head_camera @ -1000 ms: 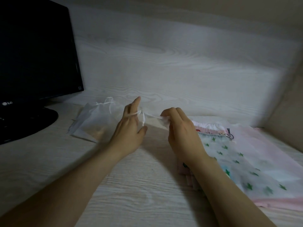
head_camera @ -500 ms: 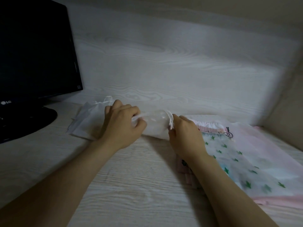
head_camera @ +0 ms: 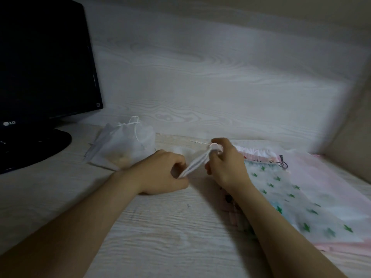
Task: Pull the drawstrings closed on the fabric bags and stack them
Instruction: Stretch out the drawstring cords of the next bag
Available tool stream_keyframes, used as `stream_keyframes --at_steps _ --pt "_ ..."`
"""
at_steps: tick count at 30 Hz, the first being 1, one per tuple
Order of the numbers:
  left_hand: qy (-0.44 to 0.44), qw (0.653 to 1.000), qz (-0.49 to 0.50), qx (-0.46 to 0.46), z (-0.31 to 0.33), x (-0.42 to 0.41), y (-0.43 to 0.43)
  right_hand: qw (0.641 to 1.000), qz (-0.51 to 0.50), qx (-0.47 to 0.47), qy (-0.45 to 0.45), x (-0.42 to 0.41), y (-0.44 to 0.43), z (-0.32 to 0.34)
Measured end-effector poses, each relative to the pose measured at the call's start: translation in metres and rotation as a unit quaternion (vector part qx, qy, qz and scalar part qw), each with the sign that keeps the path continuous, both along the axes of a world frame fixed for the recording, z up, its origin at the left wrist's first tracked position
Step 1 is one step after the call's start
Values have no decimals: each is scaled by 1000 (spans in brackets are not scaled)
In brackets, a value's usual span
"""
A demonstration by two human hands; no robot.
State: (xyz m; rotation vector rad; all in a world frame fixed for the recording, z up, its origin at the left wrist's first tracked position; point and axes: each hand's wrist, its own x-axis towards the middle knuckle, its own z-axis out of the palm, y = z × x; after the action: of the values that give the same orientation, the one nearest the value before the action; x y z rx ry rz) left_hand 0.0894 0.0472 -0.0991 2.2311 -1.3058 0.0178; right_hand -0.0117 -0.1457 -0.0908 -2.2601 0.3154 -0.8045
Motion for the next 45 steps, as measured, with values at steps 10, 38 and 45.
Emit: stream_keyframes --at_steps 10,38,45 --pt "-68 997 35 -14 -2 13 2 948 -32 318 -9 -6 2 18" --pt "-52 962 231 -139 1 20 4 939 61 339 -2 4 -5 3" --pt "-50 962 204 -174 5 18 3 950 94 295 31 0 -3 1"
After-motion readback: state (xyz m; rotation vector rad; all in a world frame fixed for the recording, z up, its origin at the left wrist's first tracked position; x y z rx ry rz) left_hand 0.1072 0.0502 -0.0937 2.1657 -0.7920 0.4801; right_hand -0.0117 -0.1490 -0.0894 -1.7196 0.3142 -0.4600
